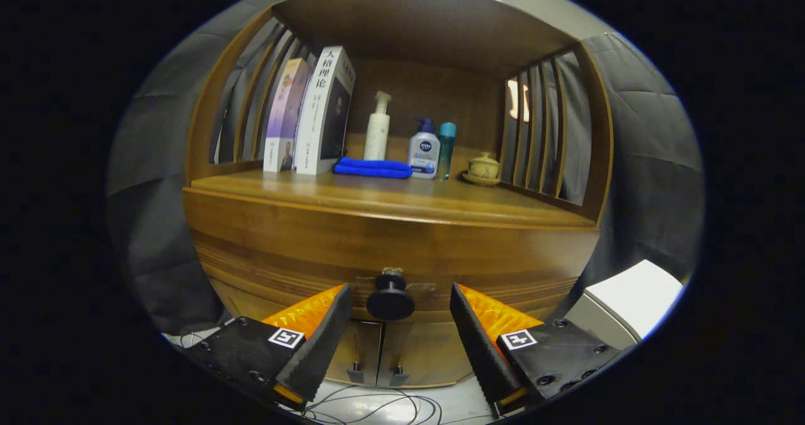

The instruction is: Pull open the drawer, take out the items inside it, and place them on the countertop above the cabinet.

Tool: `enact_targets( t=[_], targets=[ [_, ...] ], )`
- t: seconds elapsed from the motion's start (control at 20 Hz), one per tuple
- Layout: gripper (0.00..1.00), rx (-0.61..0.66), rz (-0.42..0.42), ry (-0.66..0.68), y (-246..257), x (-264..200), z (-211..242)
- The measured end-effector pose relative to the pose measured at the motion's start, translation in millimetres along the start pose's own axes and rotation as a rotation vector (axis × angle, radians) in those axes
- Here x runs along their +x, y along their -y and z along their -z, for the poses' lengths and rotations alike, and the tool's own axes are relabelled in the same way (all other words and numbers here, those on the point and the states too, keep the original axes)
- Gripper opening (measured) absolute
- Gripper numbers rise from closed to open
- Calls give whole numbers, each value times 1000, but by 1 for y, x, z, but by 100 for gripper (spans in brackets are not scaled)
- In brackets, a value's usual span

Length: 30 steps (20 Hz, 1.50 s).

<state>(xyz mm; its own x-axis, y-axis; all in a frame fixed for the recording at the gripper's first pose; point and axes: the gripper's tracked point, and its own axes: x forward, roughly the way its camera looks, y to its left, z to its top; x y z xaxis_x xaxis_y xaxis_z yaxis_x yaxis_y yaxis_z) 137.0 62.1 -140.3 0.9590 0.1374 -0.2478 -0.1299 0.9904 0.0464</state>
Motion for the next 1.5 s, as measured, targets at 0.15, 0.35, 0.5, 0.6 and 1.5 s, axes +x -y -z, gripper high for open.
enact_targets(
  t=[0.15, 0.35, 0.5, 0.6, 1.5],
  targets=[
    [92, 2, -18, -9, -6, 11, 5],
    [83, -17, -32, -41, -10, 23, 14],
    [71, -12, -19, -21, -10, 31, 9],
    [58, -3, -34, -16, -10, 32, 9],
    [34, 10, -79, 0, -12, -29, 23]
  ],
)
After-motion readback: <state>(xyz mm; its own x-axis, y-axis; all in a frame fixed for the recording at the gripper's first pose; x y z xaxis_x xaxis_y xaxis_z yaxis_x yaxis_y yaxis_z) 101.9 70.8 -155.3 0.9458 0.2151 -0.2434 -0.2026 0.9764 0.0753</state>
